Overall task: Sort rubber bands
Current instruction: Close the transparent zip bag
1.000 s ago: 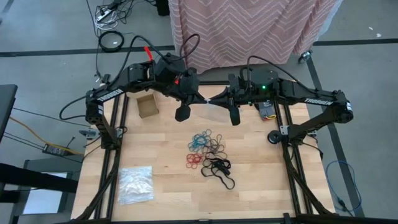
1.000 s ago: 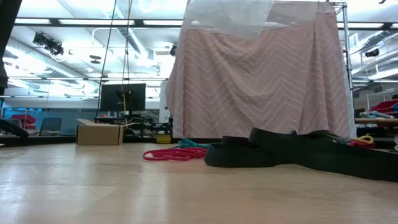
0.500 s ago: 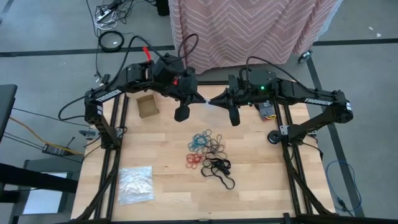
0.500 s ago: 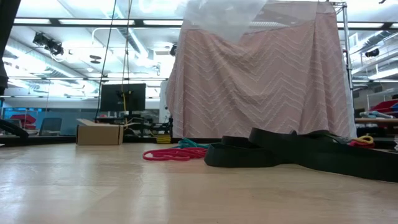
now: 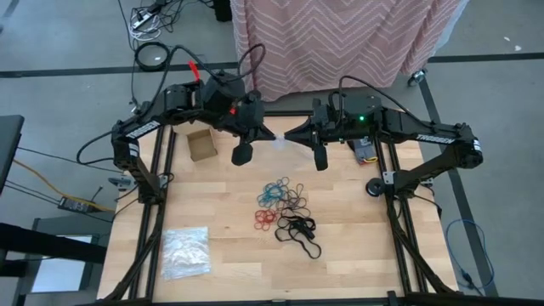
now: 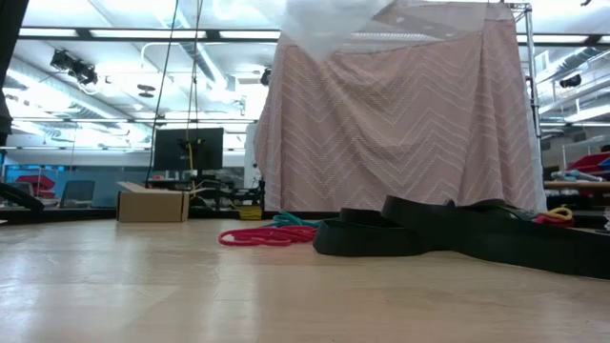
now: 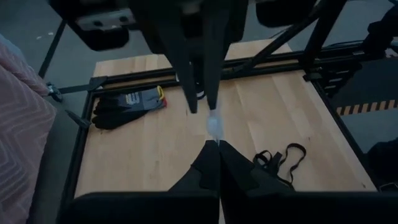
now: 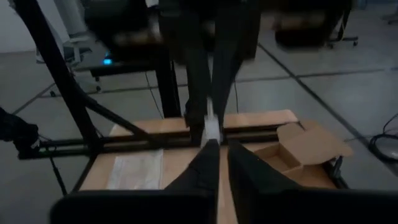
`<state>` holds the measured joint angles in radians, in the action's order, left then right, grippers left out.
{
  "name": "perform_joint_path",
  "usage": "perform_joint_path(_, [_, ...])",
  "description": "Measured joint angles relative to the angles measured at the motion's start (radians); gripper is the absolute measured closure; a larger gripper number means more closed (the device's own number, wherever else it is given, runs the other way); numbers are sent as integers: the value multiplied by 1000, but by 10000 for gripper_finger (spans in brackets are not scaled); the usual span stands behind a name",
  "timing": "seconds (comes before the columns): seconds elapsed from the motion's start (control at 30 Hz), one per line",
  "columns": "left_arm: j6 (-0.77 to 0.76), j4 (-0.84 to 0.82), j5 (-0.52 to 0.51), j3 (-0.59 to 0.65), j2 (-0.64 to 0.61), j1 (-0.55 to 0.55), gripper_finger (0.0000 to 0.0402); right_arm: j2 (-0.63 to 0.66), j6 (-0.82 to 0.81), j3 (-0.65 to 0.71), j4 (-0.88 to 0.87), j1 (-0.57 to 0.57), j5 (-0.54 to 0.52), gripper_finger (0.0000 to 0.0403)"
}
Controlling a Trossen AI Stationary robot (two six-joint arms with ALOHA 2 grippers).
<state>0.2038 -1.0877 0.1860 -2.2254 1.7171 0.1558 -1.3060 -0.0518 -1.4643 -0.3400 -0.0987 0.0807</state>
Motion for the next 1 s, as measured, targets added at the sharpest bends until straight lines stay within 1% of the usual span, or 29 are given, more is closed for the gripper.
perform_joint_path(0.17, [4,38,2,2,6,-1,401,0,-28,0,2,-1,1,296])
perform_joint_path(0.23, [8,49,2,2,6,0,401,0,-32,0,1,-1,1,279])
perform_joint_path(0.3, [19,49,2,2,8,0,401,0,-46,0,1,-2,1,269])
perform_joint_path(0.4, [26,57,3,2,8,0,401,0,-52,0,4,-3,0,267])
perform_joint_path(0.53, [28,59,2,2,9,0,401,0,-51,0,6,-4,2,293])
perform_joint_path(0.83, [31,67,2,2,10,1,401,0,-51,-1,7,-14,51,387])
perform_joint_path(0.9, [31,68,2,2,10,1,401,0,-51,-2,8,-14,51,395])
perform_joint_path(1.0, [31,68,2,2,10,1,401,0,-56,-2,-1,-15,50,393])
